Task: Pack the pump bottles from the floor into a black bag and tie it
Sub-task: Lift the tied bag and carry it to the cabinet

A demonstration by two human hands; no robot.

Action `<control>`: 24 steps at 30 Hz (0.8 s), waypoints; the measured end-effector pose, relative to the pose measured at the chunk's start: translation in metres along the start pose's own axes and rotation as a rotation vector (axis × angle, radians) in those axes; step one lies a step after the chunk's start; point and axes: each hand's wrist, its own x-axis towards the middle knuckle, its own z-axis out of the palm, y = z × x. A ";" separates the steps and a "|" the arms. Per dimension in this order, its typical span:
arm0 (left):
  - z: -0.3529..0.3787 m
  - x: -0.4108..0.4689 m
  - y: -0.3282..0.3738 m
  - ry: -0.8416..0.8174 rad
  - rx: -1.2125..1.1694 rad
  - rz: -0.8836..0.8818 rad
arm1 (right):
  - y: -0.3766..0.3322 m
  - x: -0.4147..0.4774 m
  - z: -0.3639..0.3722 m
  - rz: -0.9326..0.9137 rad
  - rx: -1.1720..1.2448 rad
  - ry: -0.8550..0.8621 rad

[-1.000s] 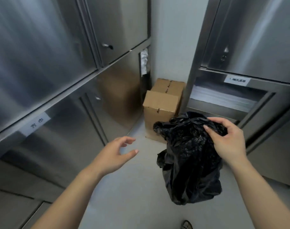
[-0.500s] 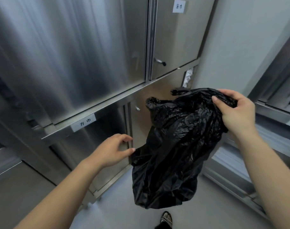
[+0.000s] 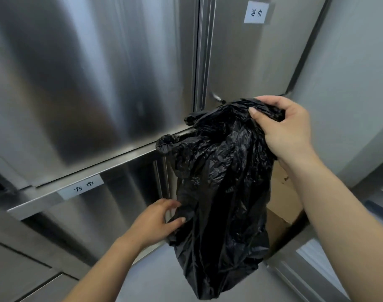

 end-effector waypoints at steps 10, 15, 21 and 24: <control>0.029 0.078 0.044 0.007 -0.165 0.043 | 0.042 0.072 -0.025 -0.020 -0.045 0.035; 0.032 0.139 0.071 -0.059 -0.227 0.166 | 0.053 0.103 -0.044 -0.006 -0.071 0.145; 0.022 0.214 0.098 -0.136 -0.290 0.339 | 0.061 0.134 -0.067 0.045 -0.135 0.361; 0.018 0.249 0.104 -0.150 -0.265 0.414 | 0.067 0.144 -0.075 0.078 -0.167 0.462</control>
